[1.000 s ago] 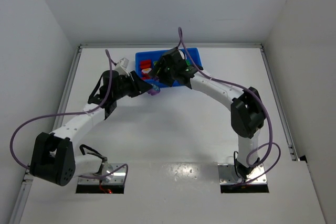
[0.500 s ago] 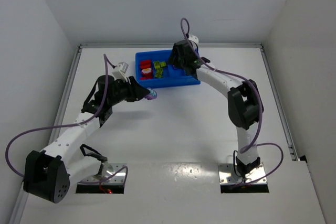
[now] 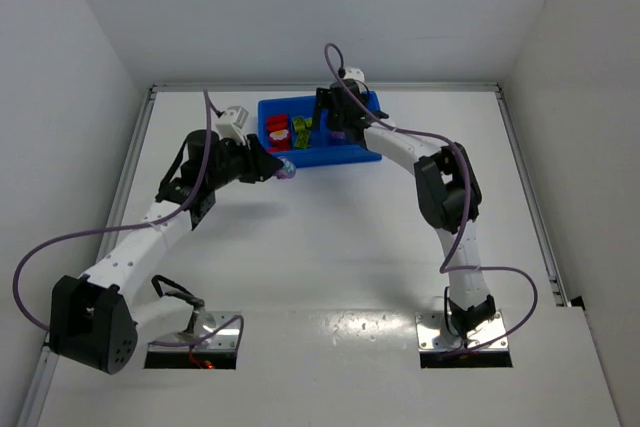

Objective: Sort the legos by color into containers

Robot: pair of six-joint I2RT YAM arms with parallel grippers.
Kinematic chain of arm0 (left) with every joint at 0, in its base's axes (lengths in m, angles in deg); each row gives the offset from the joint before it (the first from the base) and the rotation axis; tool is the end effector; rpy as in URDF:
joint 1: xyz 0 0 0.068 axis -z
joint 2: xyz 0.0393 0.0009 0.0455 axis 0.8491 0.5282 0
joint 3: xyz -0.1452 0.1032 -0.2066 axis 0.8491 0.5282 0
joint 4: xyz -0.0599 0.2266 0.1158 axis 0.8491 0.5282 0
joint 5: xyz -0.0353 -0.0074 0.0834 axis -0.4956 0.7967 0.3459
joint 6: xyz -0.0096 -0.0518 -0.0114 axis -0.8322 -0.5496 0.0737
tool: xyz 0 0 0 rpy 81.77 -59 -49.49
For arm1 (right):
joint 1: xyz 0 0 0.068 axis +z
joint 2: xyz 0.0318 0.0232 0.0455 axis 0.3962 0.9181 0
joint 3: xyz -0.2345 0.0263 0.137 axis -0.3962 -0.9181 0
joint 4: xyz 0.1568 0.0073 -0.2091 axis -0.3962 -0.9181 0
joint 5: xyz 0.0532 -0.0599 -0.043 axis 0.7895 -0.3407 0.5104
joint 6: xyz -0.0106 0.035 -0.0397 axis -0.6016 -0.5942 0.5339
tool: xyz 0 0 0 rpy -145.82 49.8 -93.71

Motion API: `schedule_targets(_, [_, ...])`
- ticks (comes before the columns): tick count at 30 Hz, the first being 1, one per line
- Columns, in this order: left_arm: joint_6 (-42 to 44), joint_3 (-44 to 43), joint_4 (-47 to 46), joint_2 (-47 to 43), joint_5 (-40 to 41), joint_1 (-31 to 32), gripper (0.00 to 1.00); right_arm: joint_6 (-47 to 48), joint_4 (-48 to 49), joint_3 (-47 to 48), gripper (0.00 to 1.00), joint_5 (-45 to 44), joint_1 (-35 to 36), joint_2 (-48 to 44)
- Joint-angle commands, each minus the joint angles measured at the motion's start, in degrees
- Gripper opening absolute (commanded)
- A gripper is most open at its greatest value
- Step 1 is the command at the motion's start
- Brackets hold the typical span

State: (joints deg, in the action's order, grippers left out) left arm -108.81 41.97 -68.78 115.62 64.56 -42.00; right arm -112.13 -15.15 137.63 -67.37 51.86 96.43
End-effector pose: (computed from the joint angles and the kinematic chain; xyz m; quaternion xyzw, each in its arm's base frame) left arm 0.2437 -0.0837 0.2944 0.0131 0.8076 -0.3566 0.4695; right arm 0.4578 0.2378 0.1986 0.1057 0.8676 0.1407 0.4651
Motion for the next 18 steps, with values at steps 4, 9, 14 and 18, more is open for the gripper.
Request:
schedule_targets(4, [2.89, -6.41, -2.64, 5.66, 0.54, -0.47, 0.00, 4.95, 4.80, -0.77, 1.00, 0.37, -0.39, -11.71])
schedule_targets(9, [2.37, -14.84, -6.77, 16.10, 0.54, -0.47, 0.00, 11.09, 5.85, -11.82, 1.00, 0.37, -0.39, -27.28])
schedule_targets(14, [1.14, -28.89, -7.39, 33.04, -0.61, 0.76, 0.00, 20.59, 3.32, -23.25, 1.00, -0.33, -2.14, -41.17])
schedule_targets(18, [0.60, -39.45, -5.29, 44.65, -1.74, 1.28, 0.00, 23.93, -2.13, -28.37, 1.00, -2.27, -2.94, -49.62])
